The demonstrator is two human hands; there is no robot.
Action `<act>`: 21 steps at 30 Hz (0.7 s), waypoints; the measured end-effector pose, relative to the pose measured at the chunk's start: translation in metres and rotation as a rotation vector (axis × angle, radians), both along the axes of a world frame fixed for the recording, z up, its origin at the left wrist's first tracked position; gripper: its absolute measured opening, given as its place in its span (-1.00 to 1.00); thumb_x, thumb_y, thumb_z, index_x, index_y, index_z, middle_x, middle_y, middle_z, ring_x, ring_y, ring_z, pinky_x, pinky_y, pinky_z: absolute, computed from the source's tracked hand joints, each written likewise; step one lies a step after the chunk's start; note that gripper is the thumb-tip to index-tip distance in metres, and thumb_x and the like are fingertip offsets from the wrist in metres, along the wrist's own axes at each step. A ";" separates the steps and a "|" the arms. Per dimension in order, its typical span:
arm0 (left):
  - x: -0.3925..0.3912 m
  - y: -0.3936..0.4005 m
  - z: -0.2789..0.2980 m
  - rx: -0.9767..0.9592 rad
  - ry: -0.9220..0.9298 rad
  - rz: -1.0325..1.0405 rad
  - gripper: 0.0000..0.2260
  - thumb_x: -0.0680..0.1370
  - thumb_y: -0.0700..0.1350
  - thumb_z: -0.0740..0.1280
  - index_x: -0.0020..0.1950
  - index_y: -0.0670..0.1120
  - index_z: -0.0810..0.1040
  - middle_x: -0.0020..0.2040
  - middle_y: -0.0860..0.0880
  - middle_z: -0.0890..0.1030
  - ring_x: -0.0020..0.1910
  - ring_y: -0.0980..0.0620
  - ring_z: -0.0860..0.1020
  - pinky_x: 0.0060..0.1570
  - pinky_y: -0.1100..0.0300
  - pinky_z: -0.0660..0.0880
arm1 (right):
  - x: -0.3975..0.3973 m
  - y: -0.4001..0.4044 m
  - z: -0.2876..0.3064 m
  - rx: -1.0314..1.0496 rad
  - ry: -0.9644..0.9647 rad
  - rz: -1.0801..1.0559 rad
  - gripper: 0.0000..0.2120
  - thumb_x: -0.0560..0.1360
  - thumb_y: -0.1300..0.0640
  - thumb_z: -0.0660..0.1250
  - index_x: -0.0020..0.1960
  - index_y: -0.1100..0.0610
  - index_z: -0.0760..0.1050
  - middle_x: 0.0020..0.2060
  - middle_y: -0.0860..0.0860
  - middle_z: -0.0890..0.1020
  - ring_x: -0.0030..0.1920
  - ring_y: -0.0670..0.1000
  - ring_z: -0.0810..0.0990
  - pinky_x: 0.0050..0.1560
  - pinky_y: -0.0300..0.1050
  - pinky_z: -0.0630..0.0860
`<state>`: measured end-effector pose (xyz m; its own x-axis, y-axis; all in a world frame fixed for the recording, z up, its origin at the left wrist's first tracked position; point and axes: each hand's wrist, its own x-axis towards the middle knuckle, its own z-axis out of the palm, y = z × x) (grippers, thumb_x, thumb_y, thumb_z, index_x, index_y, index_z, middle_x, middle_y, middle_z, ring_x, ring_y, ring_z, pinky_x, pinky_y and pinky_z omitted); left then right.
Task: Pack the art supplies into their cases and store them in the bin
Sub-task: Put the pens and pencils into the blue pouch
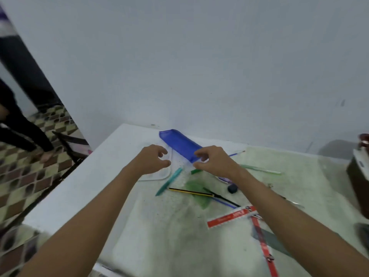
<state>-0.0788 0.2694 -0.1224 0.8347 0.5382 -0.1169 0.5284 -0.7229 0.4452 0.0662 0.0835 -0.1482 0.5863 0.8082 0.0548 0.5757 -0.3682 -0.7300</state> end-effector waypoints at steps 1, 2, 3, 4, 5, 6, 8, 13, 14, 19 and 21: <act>0.000 0.013 -0.005 -0.014 0.000 0.008 -0.60 0.47 0.04 0.42 0.26 -0.07 0.54 0.15 -0.03 0.58 -0.02 0.08 0.49 0.02 0.27 0.35 | -0.001 0.014 -0.004 -0.022 0.004 -0.025 -0.59 0.41 0.06 0.47 0.22 0.15 0.57 0.12 0.03 0.61 0.03 -0.08 0.56 0.05 -0.30 0.43; 0.002 0.024 -0.010 -0.031 -0.002 0.016 -0.60 0.47 0.05 0.42 0.26 -0.08 0.54 0.15 -0.03 0.57 -0.02 0.07 0.49 0.02 0.26 0.37 | -0.001 0.026 -0.007 -0.046 0.007 -0.055 -0.57 0.42 0.06 0.47 0.25 0.16 0.54 0.17 0.05 0.59 0.08 -0.07 0.54 0.07 -0.33 0.38; 0.008 0.034 -0.015 -0.057 -0.008 0.025 -0.59 0.48 0.05 0.41 0.26 -0.09 0.53 0.15 -0.04 0.57 -0.02 0.05 0.52 0.03 0.24 0.42 | 0.000 0.037 -0.011 -0.071 0.011 -0.089 -0.54 0.43 0.06 0.47 0.29 0.17 0.51 0.22 0.05 0.55 0.14 -0.05 0.52 0.10 -0.33 0.35; 0.015 0.042 -0.019 -0.100 -0.018 0.037 -0.58 0.48 0.06 0.41 0.27 -0.10 0.52 0.14 -0.06 0.59 -0.04 0.03 0.57 0.02 0.20 0.49 | 0.001 0.046 -0.013 -0.092 0.011 -0.127 -0.51 0.43 0.05 0.47 0.31 0.18 0.49 0.26 0.06 0.52 0.22 -0.02 0.49 0.14 -0.30 0.35; 0.022 0.048 -0.023 -0.158 -0.035 0.051 -0.57 0.48 0.05 0.41 0.28 -0.12 0.51 0.11 -0.07 0.61 -0.09 0.01 0.61 -0.05 0.18 0.55 | 0.003 0.055 -0.016 -0.109 0.008 -0.167 -0.48 0.43 0.04 0.47 0.33 0.18 0.47 0.28 0.07 0.50 0.27 0.02 0.46 0.19 -0.25 0.34; 0.030 0.053 -0.026 -0.219 -0.053 0.066 -0.55 0.48 0.05 0.41 0.29 -0.13 0.49 0.07 -0.08 0.62 -0.16 0.01 0.64 -0.16 0.19 0.59 | 0.006 0.062 -0.019 -0.120 0.006 -0.205 -0.45 0.41 0.02 0.49 0.33 0.18 0.47 0.28 0.08 0.49 0.29 0.04 0.44 0.23 -0.21 0.34; 0.043 0.059 -0.031 -0.293 -0.089 0.068 -0.54 0.49 0.04 0.41 0.31 -0.16 0.47 -0.01 -0.09 0.64 -0.26 0.01 0.65 -0.26 0.18 0.61 | 0.012 0.073 -0.025 -0.140 -0.014 -0.257 -0.36 0.32 -0.07 0.53 0.31 0.14 0.48 0.22 0.10 0.50 0.27 0.10 0.45 0.26 -0.10 0.40; 0.063 0.062 -0.042 -0.415 -0.137 0.035 -0.49 0.48 0.03 0.44 0.34 -0.17 0.43 -0.05 -0.07 0.62 -0.32 0.03 0.64 -0.28 0.19 0.61 | 0.028 0.079 -0.036 -0.296 0.084 -0.310 0.05 0.22 -0.23 0.55 0.53 0.03 0.10 0.39 0.10 0.36 0.40 0.14 0.30 0.34 0.12 0.36; 0.065 0.062 -0.043 -0.481 -0.143 0.065 -0.46 0.47 0.03 0.44 0.36 -0.18 0.40 -0.07 -0.10 0.63 -0.31 0.02 0.65 -0.27 0.17 0.62 | 0.031 0.079 -0.038 -0.292 0.113 -0.305 0.06 0.23 -0.19 0.56 0.54 0.03 0.07 0.40 0.10 0.35 0.40 0.13 0.31 0.33 0.10 0.37; 0.065 0.050 -0.041 -0.849 -0.264 0.262 -0.38 0.48 -0.03 0.46 0.42 -0.21 0.29 0.02 -0.22 0.60 -0.22 -0.09 0.66 -0.17 0.08 0.64 | 0.021 0.074 -0.033 -0.129 0.070 -0.310 -0.01 0.16 -0.08 0.59 0.47 0.12 0.24 0.28 0.10 0.41 0.25 0.09 0.42 0.18 -0.06 0.43; 0.064 0.041 -0.038 -0.965 -0.371 0.323 -0.38 0.47 -0.06 0.47 0.42 -0.19 0.27 0.08 -0.23 0.58 -0.18 -0.12 0.67 -0.16 0.05 0.64 | 0.008 0.066 -0.028 0.002 0.025 -0.301 -0.04 0.10 -0.14 0.49 0.44 0.10 0.29 0.19 0.05 0.43 0.21 0.07 0.43 0.12 -0.11 0.42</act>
<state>-0.0148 0.3106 -0.1599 0.7403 0.5555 -0.3787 0.3465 0.1675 0.9230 0.0744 0.1499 -0.1761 0.8010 0.5974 0.0389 0.4229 -0.5185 -0.7432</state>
